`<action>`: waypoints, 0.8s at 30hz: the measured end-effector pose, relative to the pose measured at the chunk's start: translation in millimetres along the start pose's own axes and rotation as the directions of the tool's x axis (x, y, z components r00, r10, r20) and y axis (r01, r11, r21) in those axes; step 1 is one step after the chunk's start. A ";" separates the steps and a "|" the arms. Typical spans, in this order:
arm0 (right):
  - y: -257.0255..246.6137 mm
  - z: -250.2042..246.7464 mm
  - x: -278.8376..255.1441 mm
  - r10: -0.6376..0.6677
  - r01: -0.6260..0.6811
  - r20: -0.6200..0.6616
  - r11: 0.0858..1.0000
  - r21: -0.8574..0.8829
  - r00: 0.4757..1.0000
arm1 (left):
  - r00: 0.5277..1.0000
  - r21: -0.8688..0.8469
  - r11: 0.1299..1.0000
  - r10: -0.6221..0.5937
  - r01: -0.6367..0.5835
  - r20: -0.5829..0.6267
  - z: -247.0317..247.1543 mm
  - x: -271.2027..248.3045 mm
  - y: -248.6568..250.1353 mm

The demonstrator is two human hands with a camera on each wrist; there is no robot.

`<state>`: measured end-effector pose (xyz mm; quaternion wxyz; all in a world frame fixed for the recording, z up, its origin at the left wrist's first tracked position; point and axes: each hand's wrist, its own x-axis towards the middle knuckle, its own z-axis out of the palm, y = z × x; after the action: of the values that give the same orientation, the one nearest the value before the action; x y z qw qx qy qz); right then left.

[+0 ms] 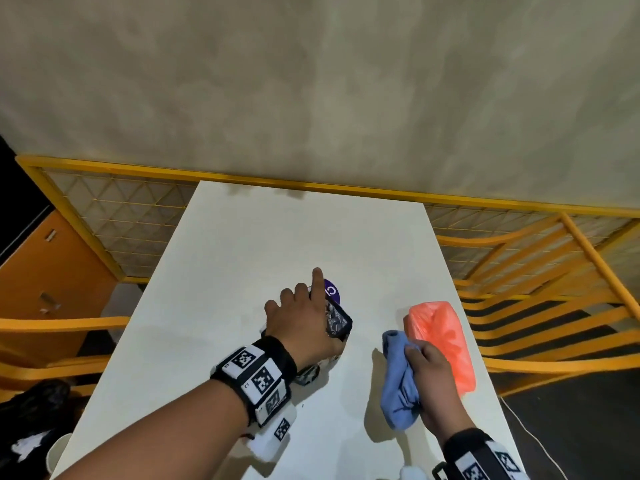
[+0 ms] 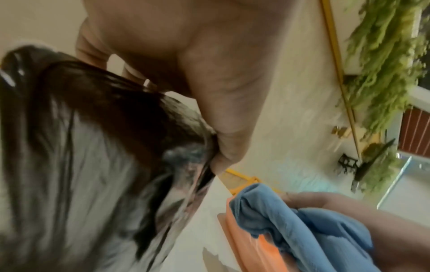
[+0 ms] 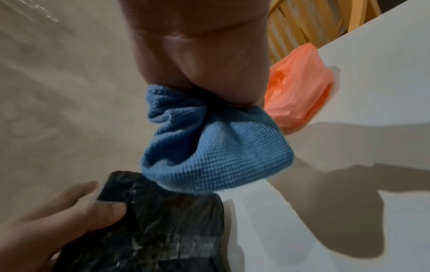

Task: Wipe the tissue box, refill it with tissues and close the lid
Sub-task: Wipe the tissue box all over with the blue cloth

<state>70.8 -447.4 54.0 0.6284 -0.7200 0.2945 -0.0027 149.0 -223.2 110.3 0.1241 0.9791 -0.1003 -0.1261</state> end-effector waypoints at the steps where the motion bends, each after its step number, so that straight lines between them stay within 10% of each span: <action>1: -0.4 -3.6 0.2 -0.013 0.013 -0.006 1.000 -0.017 1.000 | 0.998 -0.072 0.997 0.020 -0.025 -0.061 -1.3 -4.2 -7.7; 7: -1.2 -20.5 -10.0 -0.066 0.065 -0.016 0.995 -0.074 0.998 | 0.982 -0.685 0.715 0.008 -0.137 -0.188 31.9 -38.0 -70.3; 19: -18.8 21.8 -43.3 -0.323 0.369 0.221 0.903 -0.218 0.920 | 0.974 -0.749 0.653 -0.080 -0.108 -0.211 120.8 -80.0 -108.5; 22: -22.0 33.4 -48.0 -0.498 0.567 0.275 0.758 -0.324 0.823 | 0.972 -0.734 0.676 -0.125 -0.063 -0.199 131.5 -81.7 -106.8; 24: -25.7 48.3 -52.7 -0.637 0.746 0.389 0.558 -0.364 0.666 | 0.970 -0.713 0.700 -0.148 -0.033 -0.191 132.9 -80.4 -102.5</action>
<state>56.0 -380.3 86.5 0.3968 -0.9079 -0.0924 -0.0982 53.5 -136.6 -24.0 0.4991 0.8655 0.0022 -0.0427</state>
